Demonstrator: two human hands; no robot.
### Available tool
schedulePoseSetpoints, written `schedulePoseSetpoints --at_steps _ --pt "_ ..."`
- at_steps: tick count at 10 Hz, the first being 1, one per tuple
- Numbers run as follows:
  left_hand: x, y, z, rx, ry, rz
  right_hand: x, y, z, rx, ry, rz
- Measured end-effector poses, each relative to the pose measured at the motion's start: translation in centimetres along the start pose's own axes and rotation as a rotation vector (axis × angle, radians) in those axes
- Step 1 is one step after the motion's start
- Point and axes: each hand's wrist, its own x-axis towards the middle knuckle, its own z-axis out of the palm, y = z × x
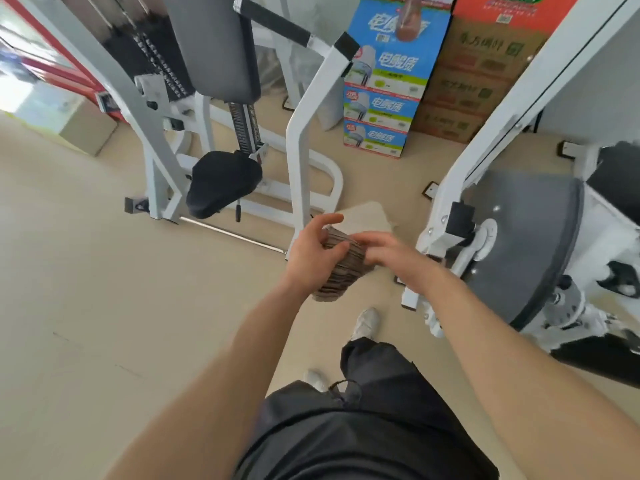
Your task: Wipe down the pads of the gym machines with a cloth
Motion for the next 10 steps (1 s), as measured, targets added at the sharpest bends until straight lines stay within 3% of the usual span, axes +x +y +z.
schedulePoseSetpoints --at_steps 2,4,6,7,8,9,10 --pt "7.7 0.4 0.0 0.462 -0.057 -0.001 6.7 0.4 -3.5 -0.352 0.087 -0.024" --pt "15.0 -2.4 2.0 0.679 -0.140 0.091 12.6 3.0 -6.1 -0.251 0.123 0.069" --pt "24.5 -9.8 6.4 0.225 -0.239 -0.264 19.6 11.2 -8.1 0.327 0.272 0.277" --pt "28.6 -14.2 8.9 0.136 -0.243 -0.358 23.0 15.3 -7.7 0.576 0.381 0.381" --pt "32.5 -17.8 11.2 0.027 -0.307 -0.408 27.0 19.0 -8.2 0.638 0.497 0.393" --pt "36.3 -20.6 13.2 0.132 -0.301 -0.359 31.8 21.8 -9.4 0.591 0.593 0.395" --pt "40.0 -22.0 14.2 0.372 -0.278 -0.365 35.2 23.1 -11.6 0.233 0.627 0.562"
